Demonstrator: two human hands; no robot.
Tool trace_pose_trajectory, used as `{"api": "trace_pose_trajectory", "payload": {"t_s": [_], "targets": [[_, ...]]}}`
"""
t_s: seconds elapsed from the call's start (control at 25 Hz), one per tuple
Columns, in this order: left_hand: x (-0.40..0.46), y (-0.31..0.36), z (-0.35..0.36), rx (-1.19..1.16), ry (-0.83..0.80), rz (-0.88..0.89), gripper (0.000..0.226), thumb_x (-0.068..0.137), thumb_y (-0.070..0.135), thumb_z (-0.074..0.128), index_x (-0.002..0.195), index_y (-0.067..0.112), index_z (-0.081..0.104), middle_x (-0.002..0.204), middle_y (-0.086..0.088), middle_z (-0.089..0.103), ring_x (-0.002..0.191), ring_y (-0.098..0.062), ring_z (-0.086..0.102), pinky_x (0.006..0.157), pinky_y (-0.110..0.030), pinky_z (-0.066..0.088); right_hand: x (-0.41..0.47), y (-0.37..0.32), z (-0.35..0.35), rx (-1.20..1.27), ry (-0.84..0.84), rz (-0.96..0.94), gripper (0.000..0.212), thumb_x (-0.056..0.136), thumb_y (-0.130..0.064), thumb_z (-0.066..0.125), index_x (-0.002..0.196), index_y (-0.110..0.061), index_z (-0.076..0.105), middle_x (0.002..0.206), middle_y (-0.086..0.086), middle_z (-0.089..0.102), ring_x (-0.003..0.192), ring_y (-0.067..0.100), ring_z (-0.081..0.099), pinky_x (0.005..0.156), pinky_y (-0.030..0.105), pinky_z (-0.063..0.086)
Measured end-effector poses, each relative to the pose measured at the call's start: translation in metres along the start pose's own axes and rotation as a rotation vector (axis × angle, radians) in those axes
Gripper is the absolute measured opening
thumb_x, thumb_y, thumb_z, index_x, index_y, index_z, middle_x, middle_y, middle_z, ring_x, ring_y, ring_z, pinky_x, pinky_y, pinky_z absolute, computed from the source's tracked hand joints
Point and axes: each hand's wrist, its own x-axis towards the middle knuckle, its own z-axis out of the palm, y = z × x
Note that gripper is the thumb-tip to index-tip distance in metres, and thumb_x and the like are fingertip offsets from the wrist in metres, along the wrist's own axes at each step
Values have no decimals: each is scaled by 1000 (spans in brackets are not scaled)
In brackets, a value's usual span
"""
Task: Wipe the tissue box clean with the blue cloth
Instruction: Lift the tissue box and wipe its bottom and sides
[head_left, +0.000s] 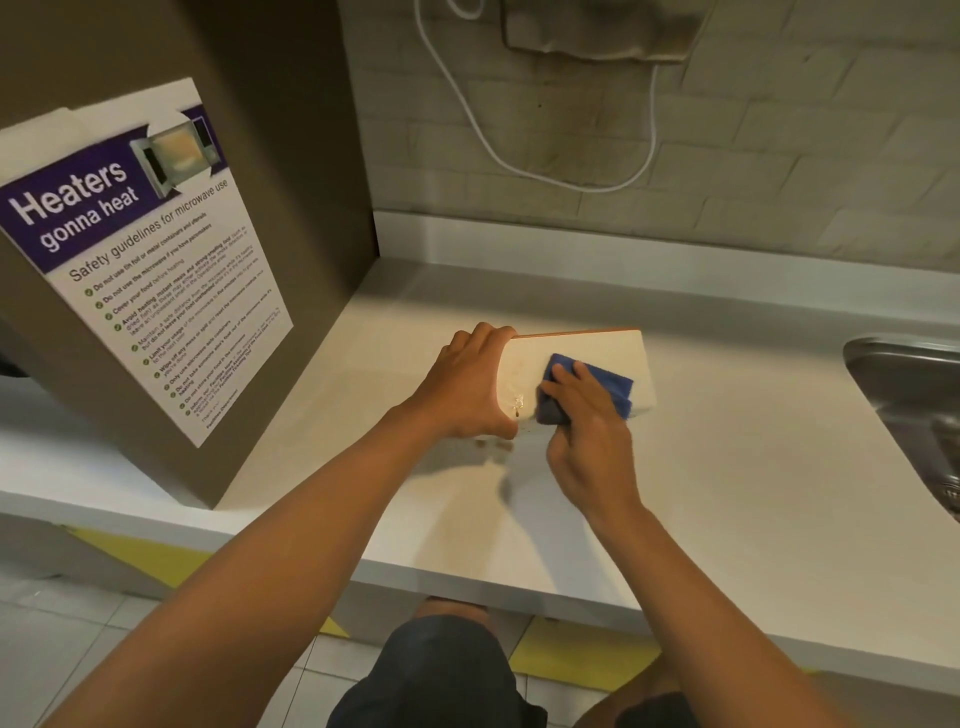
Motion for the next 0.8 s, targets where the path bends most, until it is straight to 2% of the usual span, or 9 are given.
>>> {"api": "trace_pose_trajectory", "payload": {"t_s": [0.12, 0.32, 0.48, 0.64, 0.72, 0.8], "targets": [[-1, -1, 0, -34, -17, 25, 106, 58, 48, 91, 143, 27, 30, 137, 5, 38, 118, -20, 40, 92, -34, 48, -10, 0, 2, -45, -57, -166, 47, 81, 4, 50, 124, -9, 62, 134, 8, 58, 130, 25, 47, 106, 37, 38], [-9, -10, -1, -171, -25, 13, 120, 61, 41, 93, 152, 22, 18, 151, 3, 24, 133, -19, 32, 103, -33, 45, 2, 3, -3, -6, -43, -88, 46, 81, 6, 58, 124, -9, 62, 131, 9, 60, 125, 25, 53, 106, 35, 38], [-17, -16, -1, -185, -7, -28, 117, 58, 47, 94, 148, 23, 22, 141, 4, 32, 126, -14, 36, 99, -33, 48, -2, 6, -3, 16, -51, -102, 49, 79, 7, 62, 125, -10, 62, 131, 8, 60, 125, 23, 53, 103, 32, 40], [-21, -14, 5, -219, 31, -31, 112, 54, 45, 95, 141, 27, 27, 131, 8, 35, 116, -13, 44, 89, -38, 56, -11, 12, -11, -86, -117, -170, 58, 76, -5, 74, 131, -10, 54, 133, 9, 58, 121, 28, 56, 93, 37, 49], [-23, -11, 7, -216, 58, -30, 114, 53, 46, 96, 142, 25, 28, 132, 8, 36, 116, -14, 44, 89, -36, 56, 0, 16, -15, -83, -79, -121, 54, 79, -1, 70, 131, -8, 54, 132, 11, 58, 118, 29, 57, 90, 37, 51], [-23, -10, 8, -226, 75, -41, 115, 51, 45, 97, 143, 24, 30, 132, 7, 36, 116, -15, 45, 88, -35, 56, 24, 11, -8, -68, -38, -24, 50, 81, 1, 66, 129, -7, 56, 133, 11, 58, 120, 30, 55, 95, 39, 49]]}}
